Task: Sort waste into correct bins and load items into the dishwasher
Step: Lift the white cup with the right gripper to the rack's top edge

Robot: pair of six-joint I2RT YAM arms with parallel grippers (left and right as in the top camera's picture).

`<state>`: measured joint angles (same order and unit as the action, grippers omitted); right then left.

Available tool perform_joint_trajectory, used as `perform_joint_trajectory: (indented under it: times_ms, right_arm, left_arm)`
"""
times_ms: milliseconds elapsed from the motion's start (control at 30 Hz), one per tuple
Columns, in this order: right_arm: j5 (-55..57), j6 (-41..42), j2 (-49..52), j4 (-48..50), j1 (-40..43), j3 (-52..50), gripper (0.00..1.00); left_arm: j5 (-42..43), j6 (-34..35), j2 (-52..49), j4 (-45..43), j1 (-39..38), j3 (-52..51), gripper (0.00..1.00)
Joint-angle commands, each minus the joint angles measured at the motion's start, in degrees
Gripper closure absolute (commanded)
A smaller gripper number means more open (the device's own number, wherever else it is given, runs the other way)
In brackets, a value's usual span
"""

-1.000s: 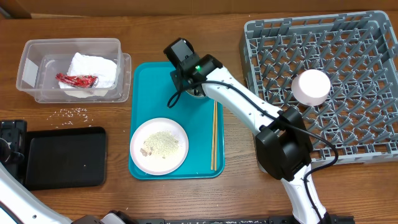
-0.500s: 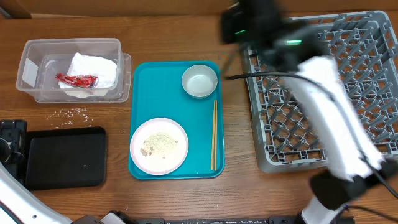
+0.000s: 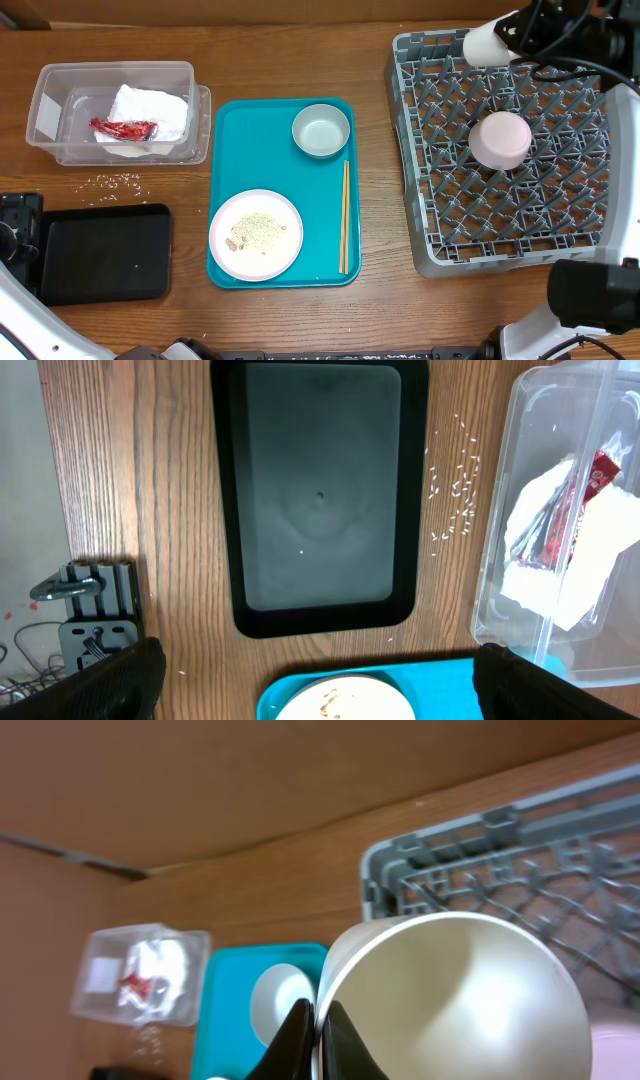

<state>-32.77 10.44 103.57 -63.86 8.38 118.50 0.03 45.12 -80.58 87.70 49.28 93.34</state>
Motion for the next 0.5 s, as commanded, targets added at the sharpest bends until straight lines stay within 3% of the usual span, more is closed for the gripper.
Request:
perform_joint_trajectory:
  times_ms: [0, 133, 300, 467]
  right_arm:
    - [-17.66, -3.23, 0.7, 5.33, 3.32, -5.77, 0.96]
    - [-28.17, -0.96, 2.86, 15.85, 5.86, -11.93, 0.96]
    - [-30.49, 11.74, 10.45, 28.7, 8.13, -14.01, 0.96]
    - [-42.07, 24.7, 18.84, 47.52, 9.44, -14.01, 0.96]
  left_arm:
    - [-0.02, 1.2, 0.81, 0.07, 0.22, 0.28, 0.0]
    - [-0.02, 1.2, 0.81, 0.09, 0.22, 0.28, 0.0]
    - [-0.02, 1.2, 0.81, 0.09, 0.22, 0.28, 0.0]
    - [-0.02, 1.2, 0.81, 0.09, 0.22, 0.28, 0.0]
